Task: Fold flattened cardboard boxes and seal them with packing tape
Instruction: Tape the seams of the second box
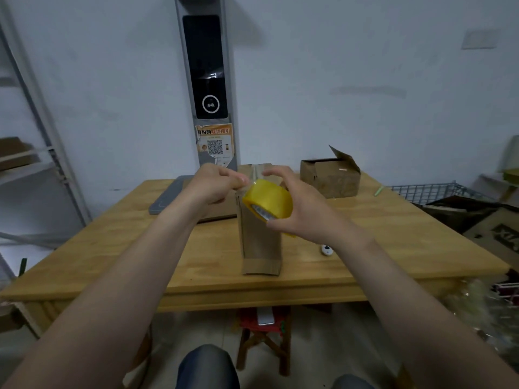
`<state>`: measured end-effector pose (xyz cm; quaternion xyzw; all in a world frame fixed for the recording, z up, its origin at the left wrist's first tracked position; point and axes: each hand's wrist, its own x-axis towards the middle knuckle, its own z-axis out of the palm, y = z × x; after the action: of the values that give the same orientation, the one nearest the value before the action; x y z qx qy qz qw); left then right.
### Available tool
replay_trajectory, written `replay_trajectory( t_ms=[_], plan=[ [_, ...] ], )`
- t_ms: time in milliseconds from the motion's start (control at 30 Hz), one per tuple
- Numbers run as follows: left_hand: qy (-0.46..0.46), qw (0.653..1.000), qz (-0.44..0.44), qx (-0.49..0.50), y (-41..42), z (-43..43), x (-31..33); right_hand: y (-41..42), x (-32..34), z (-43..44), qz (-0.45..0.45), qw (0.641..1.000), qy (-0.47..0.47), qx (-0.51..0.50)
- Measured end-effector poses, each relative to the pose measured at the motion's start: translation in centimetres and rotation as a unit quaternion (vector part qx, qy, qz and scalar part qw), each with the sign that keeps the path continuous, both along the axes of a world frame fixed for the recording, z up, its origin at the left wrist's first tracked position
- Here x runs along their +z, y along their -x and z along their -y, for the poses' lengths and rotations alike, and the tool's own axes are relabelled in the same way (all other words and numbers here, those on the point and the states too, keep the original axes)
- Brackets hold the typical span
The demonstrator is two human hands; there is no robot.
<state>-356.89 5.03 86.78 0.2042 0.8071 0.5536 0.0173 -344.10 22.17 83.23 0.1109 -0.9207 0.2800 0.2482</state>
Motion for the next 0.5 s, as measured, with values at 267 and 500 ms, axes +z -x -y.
replay_trajectory(
  t_ms=[267, 500],
  plan=[
    [-0.095, 0.991, -0.05, 0.078, 1.7, 2.8, -0.3, -0.4, 0.9, -3.7, 0.109, 0.987, -0.104, -0.061],
    [-0.177, 0.975, 0.03, 0.129, 3.9, 3.9, -4.1, -0.2, 0.8, -8.8, 0.074, 0.981, -0.148, -0.096]
  ],
)
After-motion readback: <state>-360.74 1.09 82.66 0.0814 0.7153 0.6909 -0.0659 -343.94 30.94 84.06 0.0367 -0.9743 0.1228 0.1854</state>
